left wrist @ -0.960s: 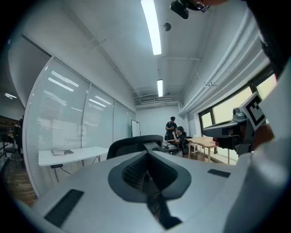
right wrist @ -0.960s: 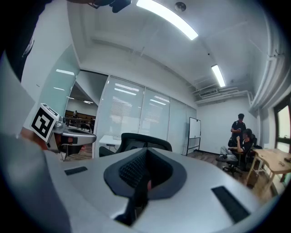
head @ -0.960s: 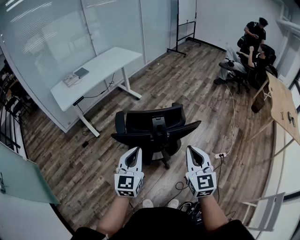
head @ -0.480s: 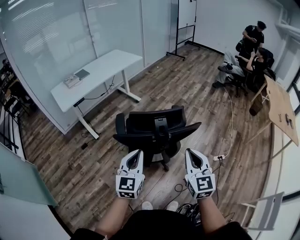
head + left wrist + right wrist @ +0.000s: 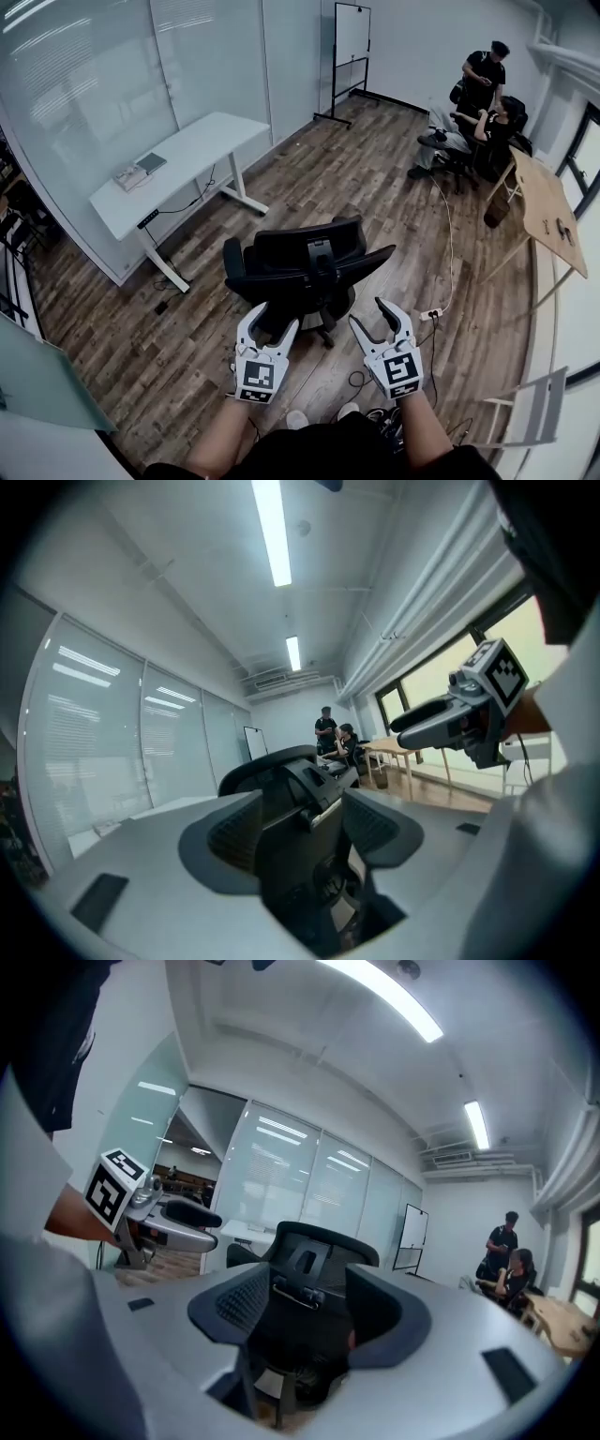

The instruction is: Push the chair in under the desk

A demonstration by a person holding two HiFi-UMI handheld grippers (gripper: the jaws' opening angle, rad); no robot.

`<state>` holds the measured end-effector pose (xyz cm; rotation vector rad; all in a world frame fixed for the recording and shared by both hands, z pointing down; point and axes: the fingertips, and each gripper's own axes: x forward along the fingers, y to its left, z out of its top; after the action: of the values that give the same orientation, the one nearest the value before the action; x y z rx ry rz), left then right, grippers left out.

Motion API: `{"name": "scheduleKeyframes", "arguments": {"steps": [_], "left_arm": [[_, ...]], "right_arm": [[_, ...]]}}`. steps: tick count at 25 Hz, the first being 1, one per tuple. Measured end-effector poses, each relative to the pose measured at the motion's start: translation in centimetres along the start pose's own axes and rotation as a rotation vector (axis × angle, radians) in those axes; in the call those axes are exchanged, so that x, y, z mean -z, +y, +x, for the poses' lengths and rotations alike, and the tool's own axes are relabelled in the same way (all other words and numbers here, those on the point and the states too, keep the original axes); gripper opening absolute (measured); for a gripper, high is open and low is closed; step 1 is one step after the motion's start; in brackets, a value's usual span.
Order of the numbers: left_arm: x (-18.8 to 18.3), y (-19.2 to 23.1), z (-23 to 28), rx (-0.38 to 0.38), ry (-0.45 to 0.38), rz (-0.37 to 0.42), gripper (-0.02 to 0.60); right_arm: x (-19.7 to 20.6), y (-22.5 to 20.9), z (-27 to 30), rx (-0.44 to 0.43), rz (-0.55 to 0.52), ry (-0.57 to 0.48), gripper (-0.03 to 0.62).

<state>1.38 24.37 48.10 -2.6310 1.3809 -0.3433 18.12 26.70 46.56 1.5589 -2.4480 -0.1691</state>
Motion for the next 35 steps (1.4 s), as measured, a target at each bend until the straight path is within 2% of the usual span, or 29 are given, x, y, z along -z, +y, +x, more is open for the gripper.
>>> {"name": "scheduleKeyframes", "arguments": {"steps": [5, 7, 10, 13, 17, 22, 27, 30, 32, 35], "left_arm": [[1.3, -0.2, 1.1, 0.036, 0.082, 0.15, 0.357], [2.2, -0.2, 1.8, 0.048, 0.134, 0.231, 0.39], [3.5, 0.0, 2.9, 0.059, 0.224, 0.38, 0.407], [3.5, 0.3, 4.2, 0.041, 0.248, 0.491, 0.41], [4.0, 1.3, 6.0, 0.011, 0.294, 0.594, 0.411], [5.1, 2.2, 8.0, 0.0, 0.358, 0.707, 0.41], [6.6, 3.2, 9.6, -0.001, 0.444, 0.794, 0.41], [7.6, 3.1, 10.4, 0.013, 0.492, 0.844, 0.41], [8.2, 3.2, 10.9, 0.023, 0.516, 0.867, 0.41], [9.4, 3.5, 11.5, 0.029, 0.565, 0.883, 0.41]], "right_arm": [[0.7, 1.2, 0.6, -0.089, -0.13, 0.056, 0.39], [0.7, 1.3, 1.1, -0.115, -0.167, 0.082, 0.416], [2.4, 0.9, 2.4, -0.145, -0.221, 0.132, 0.459], [4.3, -0.2, 3.5, -0.16, -0.301, 0.188, 0.465], [6.1, -1.2, 5.0, -0.167, -0.409, 0.251, 0.466], [7.7, -2.5, 6.9, -0.151, -0.634, 0.276, 0.465], [8.9, -3.4, 8.9, -0.182, -0.724, 0.31, 0.465], [10.1, -4.0, 10.0, -0.198, -0.827, 0.349, 0.465], [11.0, -4.3, 10.8, -0.215, -0.899, 0.373, 0.465], [11.6, -4.4, 11.9, -0.244, -0.942, 0.382, 0.465]]}}
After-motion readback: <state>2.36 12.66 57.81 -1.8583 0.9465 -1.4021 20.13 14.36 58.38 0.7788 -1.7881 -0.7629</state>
